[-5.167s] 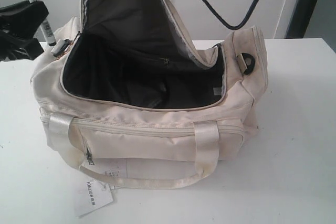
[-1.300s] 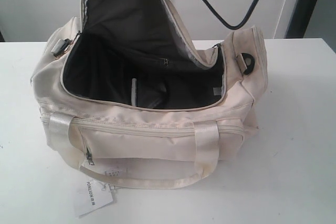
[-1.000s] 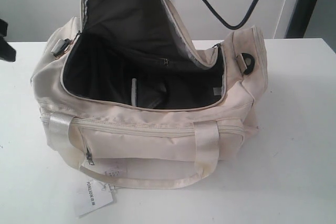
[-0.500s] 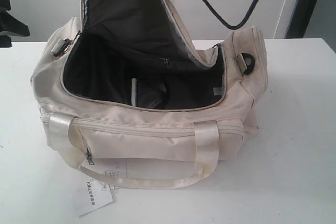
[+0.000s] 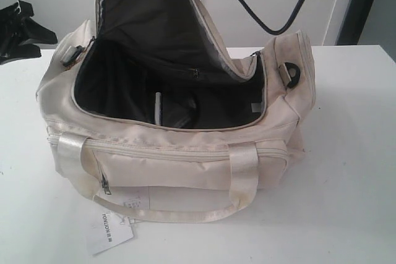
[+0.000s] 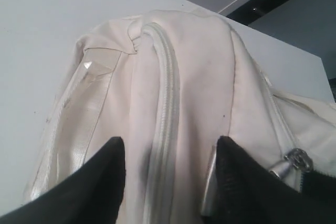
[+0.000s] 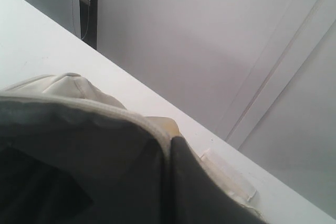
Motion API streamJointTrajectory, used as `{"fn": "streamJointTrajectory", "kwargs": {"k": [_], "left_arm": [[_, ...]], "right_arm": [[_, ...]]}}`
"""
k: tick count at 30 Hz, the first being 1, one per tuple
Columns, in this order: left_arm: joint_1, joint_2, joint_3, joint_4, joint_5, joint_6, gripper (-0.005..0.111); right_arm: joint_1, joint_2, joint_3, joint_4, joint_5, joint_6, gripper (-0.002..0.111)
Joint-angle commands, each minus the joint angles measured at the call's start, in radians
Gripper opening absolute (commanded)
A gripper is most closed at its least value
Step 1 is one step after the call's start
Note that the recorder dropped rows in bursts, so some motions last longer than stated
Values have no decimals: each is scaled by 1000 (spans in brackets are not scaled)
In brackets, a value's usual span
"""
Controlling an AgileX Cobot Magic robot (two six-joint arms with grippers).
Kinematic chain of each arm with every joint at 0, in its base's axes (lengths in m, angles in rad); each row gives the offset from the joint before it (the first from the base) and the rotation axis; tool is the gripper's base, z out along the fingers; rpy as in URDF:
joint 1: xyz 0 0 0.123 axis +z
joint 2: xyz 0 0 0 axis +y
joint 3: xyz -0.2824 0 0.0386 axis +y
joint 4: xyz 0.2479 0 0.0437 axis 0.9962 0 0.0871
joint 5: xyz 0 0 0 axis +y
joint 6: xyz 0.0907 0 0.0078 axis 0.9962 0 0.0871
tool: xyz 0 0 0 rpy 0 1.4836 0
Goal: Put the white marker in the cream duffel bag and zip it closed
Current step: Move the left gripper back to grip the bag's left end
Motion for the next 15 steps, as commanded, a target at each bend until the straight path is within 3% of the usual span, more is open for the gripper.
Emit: {"fn": "streamJointTrajectory", "kwargs": {"k": [1, 15], "left_arm": [[-11, 37, -24, -37, 35, 30, 57], [-17, 129, -31, -126, 47, 70, 57]], "right_arm": [[-9, -16, -3, -4, -15, 7, 0], [-9, -16, -3, -4, -15, 7, 0]]}}
